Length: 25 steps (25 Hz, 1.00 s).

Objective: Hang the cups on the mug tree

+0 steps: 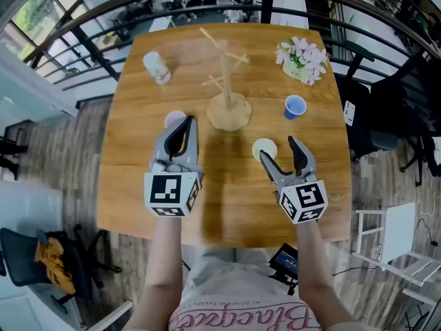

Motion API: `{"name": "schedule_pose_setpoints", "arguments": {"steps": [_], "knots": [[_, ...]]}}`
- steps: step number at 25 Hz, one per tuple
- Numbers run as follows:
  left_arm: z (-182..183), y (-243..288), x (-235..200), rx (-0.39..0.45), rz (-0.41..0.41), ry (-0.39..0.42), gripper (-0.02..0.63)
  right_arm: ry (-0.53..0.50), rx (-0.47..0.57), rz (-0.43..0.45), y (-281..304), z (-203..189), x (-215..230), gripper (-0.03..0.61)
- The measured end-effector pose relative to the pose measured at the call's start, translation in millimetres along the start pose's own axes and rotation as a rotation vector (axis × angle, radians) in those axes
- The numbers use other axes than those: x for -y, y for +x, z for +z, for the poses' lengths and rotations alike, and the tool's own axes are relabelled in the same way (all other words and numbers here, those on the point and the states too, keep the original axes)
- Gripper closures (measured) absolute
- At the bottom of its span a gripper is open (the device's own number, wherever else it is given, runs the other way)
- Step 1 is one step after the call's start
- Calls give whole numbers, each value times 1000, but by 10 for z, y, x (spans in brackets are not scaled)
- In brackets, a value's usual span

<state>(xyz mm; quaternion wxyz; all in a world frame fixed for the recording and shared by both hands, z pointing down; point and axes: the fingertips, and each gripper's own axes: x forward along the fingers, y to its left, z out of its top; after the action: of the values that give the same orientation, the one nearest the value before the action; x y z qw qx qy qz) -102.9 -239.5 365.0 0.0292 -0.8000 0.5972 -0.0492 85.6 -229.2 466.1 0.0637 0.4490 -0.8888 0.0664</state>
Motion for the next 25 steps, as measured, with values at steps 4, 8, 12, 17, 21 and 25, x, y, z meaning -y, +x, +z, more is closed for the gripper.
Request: {"name": "schedule_pose_setpoints", "arguments": {"steps": [4,8,12,17,21,25], "knots": [[-150,62,-10,-31,-22,-7,597,28,-53,-7,61,-288,-45,202],[-311,95,-11,-65,-53,-26,597,51,-117,-26,108,-590,-90,189],[-450,116,-37,-94,-78,-35,597,72,-194,-58,167,-904,-90,189],[-575,145,-85,-114,-94,-50,597,70,-274,-105,216,-1214,-33,193],[-591,172,-98,-115,-106,-58,597,56,-307,-121,289,-1300,-6,198],[-586,186,-91,-112,-120,-57,597,19,-327,-132,372,-1355,21,216]]}}
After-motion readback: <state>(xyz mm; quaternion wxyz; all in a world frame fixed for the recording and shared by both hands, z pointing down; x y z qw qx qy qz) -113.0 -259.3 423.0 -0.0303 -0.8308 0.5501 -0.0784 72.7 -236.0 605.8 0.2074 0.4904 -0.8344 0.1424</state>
